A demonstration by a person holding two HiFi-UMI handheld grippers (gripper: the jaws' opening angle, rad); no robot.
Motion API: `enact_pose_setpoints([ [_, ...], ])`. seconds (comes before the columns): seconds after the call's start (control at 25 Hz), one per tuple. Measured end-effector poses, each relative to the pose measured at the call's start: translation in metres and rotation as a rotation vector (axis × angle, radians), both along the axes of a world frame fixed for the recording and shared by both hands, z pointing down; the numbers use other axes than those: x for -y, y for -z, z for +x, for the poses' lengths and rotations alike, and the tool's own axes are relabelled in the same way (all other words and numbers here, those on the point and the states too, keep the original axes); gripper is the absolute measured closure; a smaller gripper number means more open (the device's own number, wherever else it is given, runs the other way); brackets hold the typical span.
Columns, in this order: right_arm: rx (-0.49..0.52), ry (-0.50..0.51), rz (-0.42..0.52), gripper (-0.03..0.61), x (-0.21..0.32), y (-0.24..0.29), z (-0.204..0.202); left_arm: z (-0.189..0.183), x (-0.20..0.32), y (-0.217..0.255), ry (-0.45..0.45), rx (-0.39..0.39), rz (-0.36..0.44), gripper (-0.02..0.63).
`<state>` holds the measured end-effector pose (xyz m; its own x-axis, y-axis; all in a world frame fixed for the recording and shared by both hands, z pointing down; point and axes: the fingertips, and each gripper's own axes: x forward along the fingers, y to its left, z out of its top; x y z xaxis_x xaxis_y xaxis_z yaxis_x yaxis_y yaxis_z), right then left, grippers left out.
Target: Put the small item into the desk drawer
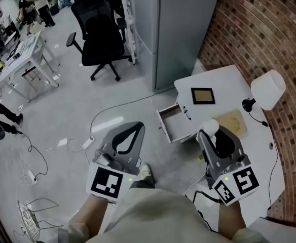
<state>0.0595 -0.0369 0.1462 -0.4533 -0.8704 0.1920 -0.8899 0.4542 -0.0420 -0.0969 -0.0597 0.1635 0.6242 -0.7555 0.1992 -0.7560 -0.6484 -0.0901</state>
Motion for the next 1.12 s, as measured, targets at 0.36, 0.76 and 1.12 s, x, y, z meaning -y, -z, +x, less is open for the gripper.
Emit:
enact_pose_setpoints([
  [0.36, -0.006, -0.080, -0.073, 0.446, 0.073, -0.027, -0.022, -0.023, 0.071, -0.022, -0.043, -0.011, -0.042, 0.612],
  [0.76, -0.009, -0.108, -0.188, 0.446, 0.109, -0.072, 0.000, -0.011, 0.105, -0.052, -0.044, 0.030, -0.062, 0.612],
  [1.12, -0.026, -0.046, -0.316, 0.446, 0.154, -0.146, 0.010, 0.012, 0.148, -0.117, -0.005, 0.088, -0.148, 0.612],
])
